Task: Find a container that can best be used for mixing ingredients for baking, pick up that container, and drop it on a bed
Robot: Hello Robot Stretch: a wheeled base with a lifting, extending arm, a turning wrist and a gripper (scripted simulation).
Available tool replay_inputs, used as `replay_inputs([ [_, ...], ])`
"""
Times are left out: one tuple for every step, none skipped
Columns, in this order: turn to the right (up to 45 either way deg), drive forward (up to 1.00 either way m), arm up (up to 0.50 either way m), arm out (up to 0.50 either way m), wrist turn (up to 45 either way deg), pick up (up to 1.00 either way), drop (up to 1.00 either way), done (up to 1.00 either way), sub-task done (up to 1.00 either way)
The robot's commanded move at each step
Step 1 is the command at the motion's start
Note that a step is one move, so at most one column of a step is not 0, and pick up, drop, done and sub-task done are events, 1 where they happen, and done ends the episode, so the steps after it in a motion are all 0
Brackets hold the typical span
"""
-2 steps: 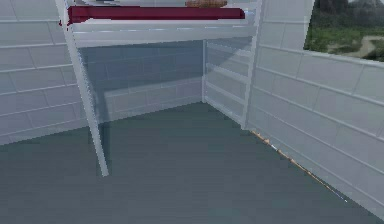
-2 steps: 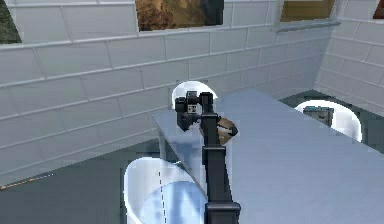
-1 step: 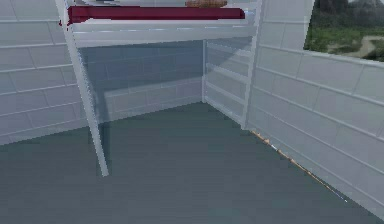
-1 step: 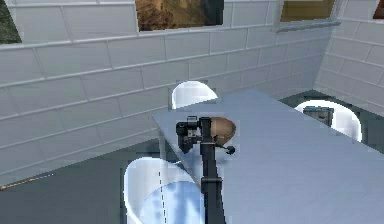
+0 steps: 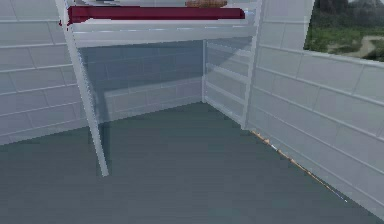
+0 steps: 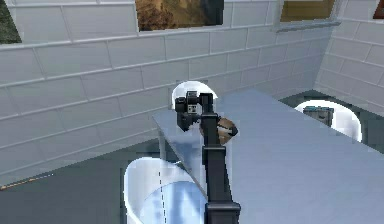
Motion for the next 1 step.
replay_inputs([
  [0.0,0.0,0.16,0.0,0.0,0.0,0.0,0.0,0.0],
])
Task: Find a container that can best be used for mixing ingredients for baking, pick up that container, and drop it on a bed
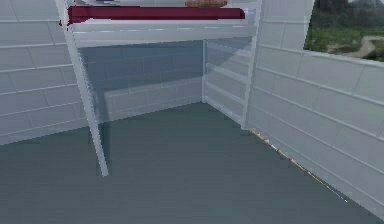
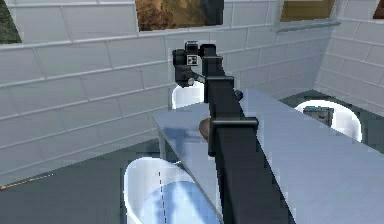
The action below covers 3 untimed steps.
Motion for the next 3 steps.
replay_inputs([
  [0.0,0.0,0.0,0.0,-45.0,0.0,0.0,0.0,0.0],
  [0.0,0.0,0.0,0.0,-45.0,0.0,0.0,0.0,0.0],
  [0.0,0.0,0.0,0.0,-45.0,0.0,0.0,0.0,0.0],
])
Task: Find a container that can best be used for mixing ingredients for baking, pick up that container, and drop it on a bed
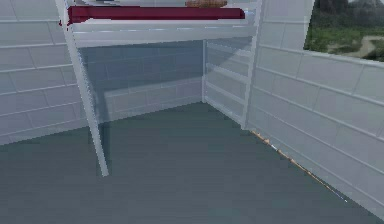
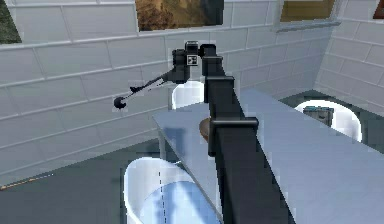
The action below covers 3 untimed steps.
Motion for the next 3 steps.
replay_inputs([
  [0.0,0.0,0.0,0.0,-45.0,0.0,0.0,0.0,0.0],
  [0.0,0.0,0.0,0.0,-9.0,0.0,0.0,0.0,0.0],
  [0.0,0.0,0.0,-0.48,0.0,0.0,0.0,0.0,0.0],
])
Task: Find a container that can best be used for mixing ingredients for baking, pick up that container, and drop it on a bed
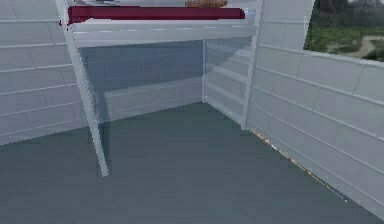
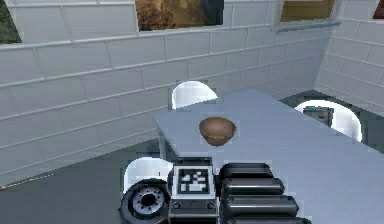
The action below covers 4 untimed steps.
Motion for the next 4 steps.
replay_inputs([
  [-45.0,0.0,0.0,0.0,0.0,0.0,0.0,0.0,0.0],
  [-45.0,0.0,0.0,0.0,0.0,0.0,0.0,0.0,0.0],
  [-42.0,0.0,0.0,0.0,0.0,0.0,0.0,0.0,0.0],
  [0.0,0.65,0.0,0.0,0.0,0.0,0.0,0.0,0.0],
])
